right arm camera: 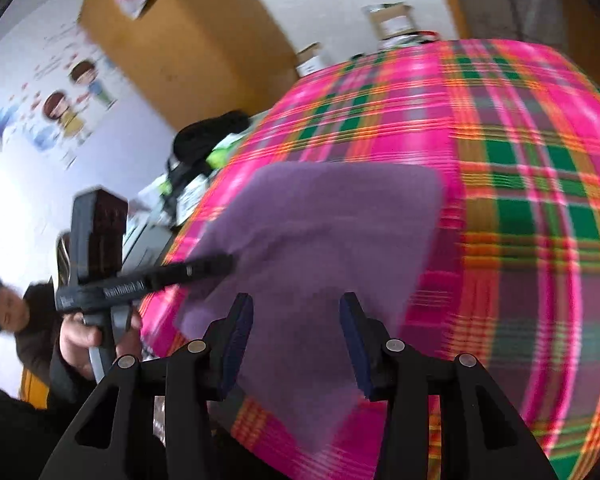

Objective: Fold clothes

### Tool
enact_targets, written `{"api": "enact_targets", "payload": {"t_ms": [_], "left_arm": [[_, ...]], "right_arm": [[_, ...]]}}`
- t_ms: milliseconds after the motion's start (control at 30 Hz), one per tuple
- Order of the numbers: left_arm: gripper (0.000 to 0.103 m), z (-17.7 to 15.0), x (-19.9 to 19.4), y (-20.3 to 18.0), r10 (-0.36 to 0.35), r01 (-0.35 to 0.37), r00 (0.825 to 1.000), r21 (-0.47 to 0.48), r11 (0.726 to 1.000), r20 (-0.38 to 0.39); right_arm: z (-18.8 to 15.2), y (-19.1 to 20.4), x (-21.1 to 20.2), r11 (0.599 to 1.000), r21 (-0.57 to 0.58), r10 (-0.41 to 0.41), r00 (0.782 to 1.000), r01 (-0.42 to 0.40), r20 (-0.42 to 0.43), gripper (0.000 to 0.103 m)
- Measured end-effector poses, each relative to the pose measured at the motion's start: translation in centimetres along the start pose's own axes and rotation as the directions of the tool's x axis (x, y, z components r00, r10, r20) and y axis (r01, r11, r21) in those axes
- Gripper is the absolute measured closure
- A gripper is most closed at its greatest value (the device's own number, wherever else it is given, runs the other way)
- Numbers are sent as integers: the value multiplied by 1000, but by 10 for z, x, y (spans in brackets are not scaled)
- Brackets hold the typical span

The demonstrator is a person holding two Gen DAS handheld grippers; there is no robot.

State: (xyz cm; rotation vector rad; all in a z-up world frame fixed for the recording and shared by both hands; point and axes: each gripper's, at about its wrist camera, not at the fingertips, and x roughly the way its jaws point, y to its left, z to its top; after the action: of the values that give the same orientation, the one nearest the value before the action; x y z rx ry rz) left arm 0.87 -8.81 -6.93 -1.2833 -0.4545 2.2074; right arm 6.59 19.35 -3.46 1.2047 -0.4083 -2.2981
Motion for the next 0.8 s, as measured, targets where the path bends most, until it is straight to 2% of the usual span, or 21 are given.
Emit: {"api": "enact_targets", "payload": {"t_ms": [67,200,233,300,333,400,533,600,633,667,800], "left_arm": [[89,2,-12,-2,-53,53,997,2,999,50],[89,-4,-58,-1,-201,200,962,26,979,183],[89,-10,-64,2,-197,194,961,36,980,195],[89,-22,-59,13,-176,176,970,16,984,167],[89,-30,-48,25,-144,148,982,-25,989,123],[89,-40,-28,39,-96,100,994,-80,992,51],[87,-40,-34,32,-79,83,994,-50,995,79],[85,-41,-42,27,-48,50,995,-21,999,84],[85,-41,-45,26,-30,31,996,-10,999,89],[85,-40,-49,24,-12,12,995,0,1000,94],[85,-25,-60,15,88,-96,986,47,994,142]], "right_arm": [[1,-8,-6,1000,17,-9,1000,9,12,56],[3,-16,-14,999,34,-16,999,15,44,56],[4,-17,-15,999,35,-14,999,12,52,56],[4,-18,-9,999,39,-12,999,10,48,56],[3,-19,-6,999,41,-11,999,9,45,56],[3,-19,0,999,42,-10,999,8,36,56],[5,-13,2,1000,5,-26,998,26,53,56],[9,-8,-1,999,-29,-43,995,46,84,64],[12,-6,-1,997,-49,-54,994,59,91,74],[15,-3,-1,995,-69,-66,993,73,96,79],[31,4,14,983,-141,-104,989,119,109,80]]}}
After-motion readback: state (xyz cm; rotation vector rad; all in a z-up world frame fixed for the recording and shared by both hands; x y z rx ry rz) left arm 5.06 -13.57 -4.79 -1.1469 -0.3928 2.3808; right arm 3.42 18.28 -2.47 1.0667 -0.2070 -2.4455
